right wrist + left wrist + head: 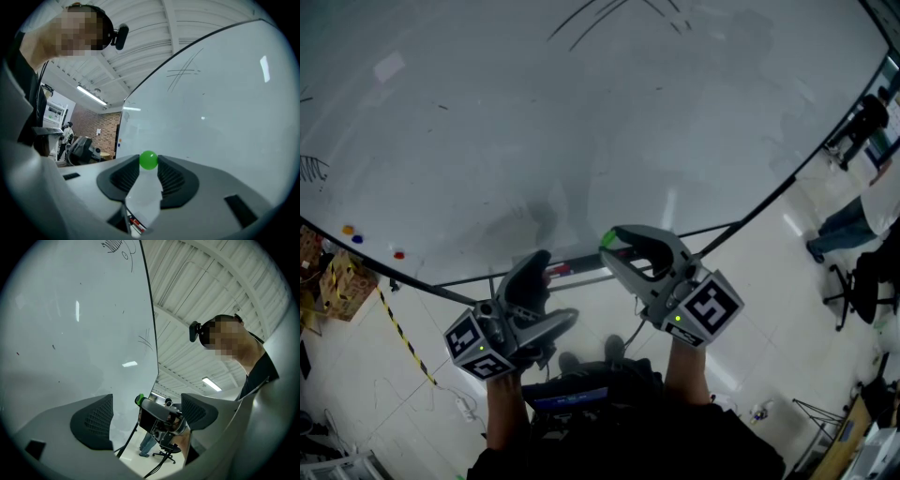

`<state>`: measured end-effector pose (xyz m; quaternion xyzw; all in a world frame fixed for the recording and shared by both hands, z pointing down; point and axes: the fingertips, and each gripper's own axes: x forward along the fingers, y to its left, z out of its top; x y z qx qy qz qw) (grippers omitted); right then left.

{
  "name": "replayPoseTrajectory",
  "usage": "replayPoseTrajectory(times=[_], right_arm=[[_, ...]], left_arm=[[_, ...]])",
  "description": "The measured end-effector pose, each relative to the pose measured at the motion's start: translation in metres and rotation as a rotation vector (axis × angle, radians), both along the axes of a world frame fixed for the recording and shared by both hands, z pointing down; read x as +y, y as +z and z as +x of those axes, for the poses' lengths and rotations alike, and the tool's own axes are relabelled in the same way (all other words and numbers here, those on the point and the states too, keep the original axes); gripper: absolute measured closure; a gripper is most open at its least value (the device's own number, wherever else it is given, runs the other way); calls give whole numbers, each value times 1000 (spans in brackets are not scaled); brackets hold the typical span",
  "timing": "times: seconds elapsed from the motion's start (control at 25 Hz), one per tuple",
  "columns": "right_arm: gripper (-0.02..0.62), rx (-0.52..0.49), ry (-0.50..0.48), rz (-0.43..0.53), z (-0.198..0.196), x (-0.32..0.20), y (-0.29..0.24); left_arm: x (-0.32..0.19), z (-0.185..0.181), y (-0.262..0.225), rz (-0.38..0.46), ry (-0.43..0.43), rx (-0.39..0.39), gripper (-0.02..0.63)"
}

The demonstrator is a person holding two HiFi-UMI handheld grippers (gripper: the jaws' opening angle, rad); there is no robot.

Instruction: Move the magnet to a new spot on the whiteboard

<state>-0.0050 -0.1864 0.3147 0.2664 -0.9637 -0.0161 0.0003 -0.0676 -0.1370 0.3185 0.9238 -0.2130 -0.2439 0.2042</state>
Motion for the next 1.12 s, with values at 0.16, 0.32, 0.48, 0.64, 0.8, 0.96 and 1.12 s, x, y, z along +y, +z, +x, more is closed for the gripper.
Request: replayPoseTrajectory(times=[0.16, 0.32, 0.48, 0.64, 0.8, 0.96, 1.12], right_arm=[[445, 22, 39, -1, -1, -10, 5], [445, 48, 100, 5, -3, -23, 10], [445, 78, 171, 18, -5, -39, 15], [445, 97, 244, 40, -7, -54, 17], [445, 125, 316, 62, -9, -69, 20], [445, 155, 362, 79, -11, -80, 23], [445, 166, 391, 94, -13, -87, 23]], left_arm=[[-4, -3, 0, -4, -11, 16, 160], [-7, -7, 1, -8, -21, 26, 160], [-8, -10, 2, -14, -26, 30, 160], [-9, -14, 2, -18, -36, 33, 160], [-9, -17, 3, -22, -42, 40, 160], [-10, -20, 3, -30, -49, 38, 160], [-12, -22, 4, -28, -55, 39, 160]])
